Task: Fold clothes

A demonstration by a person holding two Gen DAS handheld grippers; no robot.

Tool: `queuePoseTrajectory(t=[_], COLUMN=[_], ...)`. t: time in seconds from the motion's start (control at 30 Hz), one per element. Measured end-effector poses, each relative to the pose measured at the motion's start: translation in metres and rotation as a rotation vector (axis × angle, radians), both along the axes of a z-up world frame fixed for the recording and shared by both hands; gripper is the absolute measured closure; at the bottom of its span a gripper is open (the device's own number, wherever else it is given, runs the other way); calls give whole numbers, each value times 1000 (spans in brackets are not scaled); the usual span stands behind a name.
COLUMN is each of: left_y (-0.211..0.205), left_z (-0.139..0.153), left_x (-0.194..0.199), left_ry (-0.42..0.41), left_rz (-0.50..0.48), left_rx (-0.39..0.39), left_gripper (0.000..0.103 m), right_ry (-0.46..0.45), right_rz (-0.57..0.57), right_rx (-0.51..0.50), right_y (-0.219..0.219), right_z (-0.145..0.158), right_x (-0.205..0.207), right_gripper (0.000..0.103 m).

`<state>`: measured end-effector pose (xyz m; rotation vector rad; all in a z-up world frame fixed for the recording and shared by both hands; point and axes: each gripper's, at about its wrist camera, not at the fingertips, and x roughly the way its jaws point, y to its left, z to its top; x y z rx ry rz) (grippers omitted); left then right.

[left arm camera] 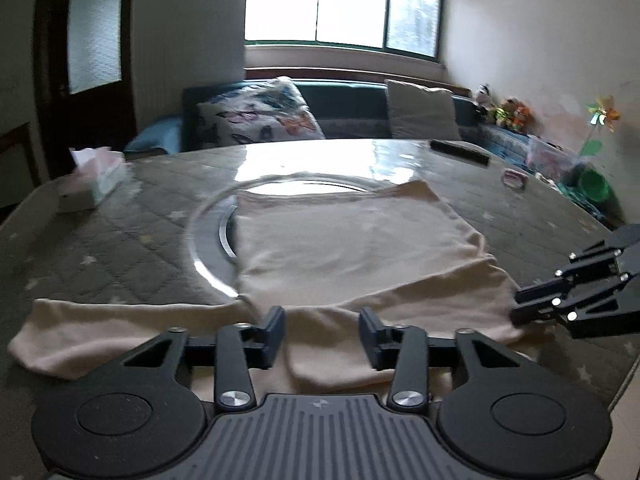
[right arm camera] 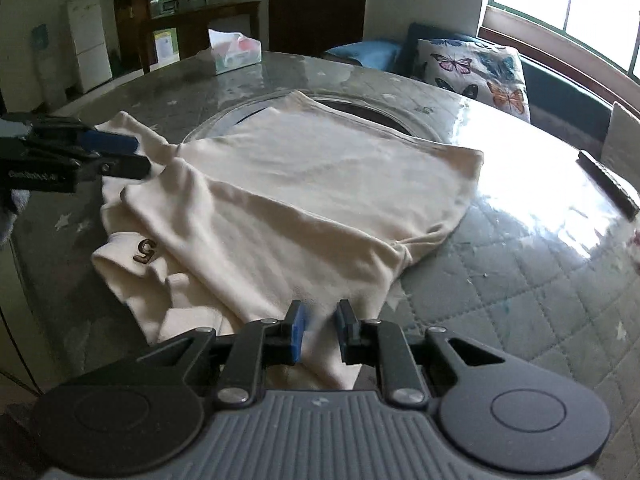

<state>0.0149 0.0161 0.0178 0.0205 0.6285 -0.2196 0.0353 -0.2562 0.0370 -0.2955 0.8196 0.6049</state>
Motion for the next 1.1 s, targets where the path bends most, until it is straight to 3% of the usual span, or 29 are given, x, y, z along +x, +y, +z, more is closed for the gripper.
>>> queuePoseTrajectory(t=[0.27,0.5,0.7,0.93,1.1], left_y=[-22,1,31,55,87], left_z=[-15,-24,-20,-12,-11], left_x=[25,15,2,-1,-1], left_ry=[29,83,92,70,68], left_rz=[-56,32,119,192,306], left_rx=[-1,62,47,1,-9], left_gripper=[82,93,92,90,68], right_ry=[-39,-17,-53,-38,-56], right_rz=[-46,-84,-31,91,180], right_rx=[82,98,74,78,73], right_y=[2,0,14,67,107], right_z=[8,-8,-3,-8,-13], right_x=[30,46,39,36,25], right_gripper=[86,86,85,85,84])
